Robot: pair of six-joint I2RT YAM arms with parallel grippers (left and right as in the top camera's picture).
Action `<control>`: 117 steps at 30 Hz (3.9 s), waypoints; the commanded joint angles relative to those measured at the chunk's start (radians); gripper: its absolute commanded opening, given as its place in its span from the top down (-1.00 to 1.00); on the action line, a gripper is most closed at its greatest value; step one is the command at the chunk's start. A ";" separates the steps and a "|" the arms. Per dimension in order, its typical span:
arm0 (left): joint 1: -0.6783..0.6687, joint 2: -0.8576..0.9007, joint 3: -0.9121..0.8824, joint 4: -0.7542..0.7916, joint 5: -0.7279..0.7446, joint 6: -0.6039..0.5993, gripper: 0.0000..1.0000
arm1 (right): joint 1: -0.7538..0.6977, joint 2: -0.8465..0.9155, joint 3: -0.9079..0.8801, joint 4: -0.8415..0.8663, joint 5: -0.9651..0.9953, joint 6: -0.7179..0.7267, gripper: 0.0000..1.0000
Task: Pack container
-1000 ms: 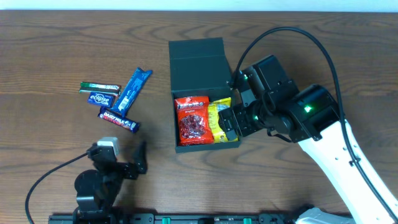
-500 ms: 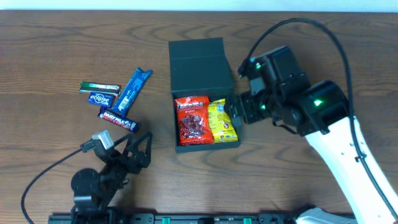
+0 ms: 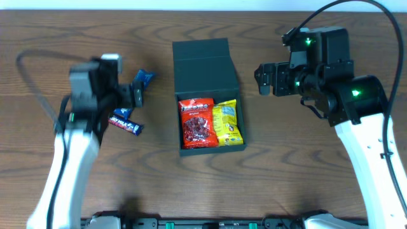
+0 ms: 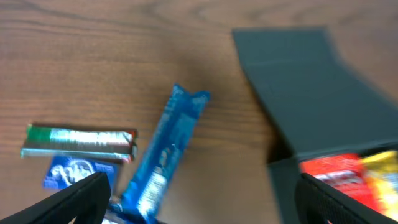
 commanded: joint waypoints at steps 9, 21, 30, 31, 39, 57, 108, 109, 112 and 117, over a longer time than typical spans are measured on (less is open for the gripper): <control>0.002 0.405 0.256 -0.015 -0.122 0.343 -0.97 | -0.022 -0.008 0.011 -0.023 0.003 -0.002 -0.98; -0.002 0.558 0.256 -0.115 -0.111 0.368 -0.95 | -0.023 -0.006 0.011 -0.009 0.100 -0.003 -0.98; -0.002 0.577 0.256 -0.153 -0.058 0.372 -1.00 | -0.058 -0.005 0.011 0.021 0.104 -0.003 -0.98; -0.002 0.584 0.256 -0.154 -0.054 0.372 -0.89 | -0.062 -0.005 0.011 0.023 0.104 -0.003 -0.98; -0.002 0.631 0.256 -0.142 -0.043 0.372 -0.83 | -0.085 -0.005 0.011 0.024 0.104 -0.003 -0.98; -0.002 0.662 0.256 -0.117 -0.042 0.356 -0.33 | -0.085 -0.005 0.011 0.028 0.104 -0.003 -0.98; -0.392 0.633 0.703 -0.473 0.045 -0.574 0.89 | -0.391 -0.008 0.013 0.055 0.148 0.035 -0.98; -0.421 0.633 0.703 -0.488 0.045 -0.606 0.89 | -0.414 -0.008 0.013 0.056 0.148 0.034 -0.99; -0.504 0.633 0.703 -0.508 0.039 -0.661 0.89 | -0.474 -0.008 0.013 0.063 0.148 0.034 -0.98; -0.641 0.633 0.703 -0.542 -0.077 -0.791 0.88 | -0.553 -0.008 0.012 0.085 0.125 0.035 -0.98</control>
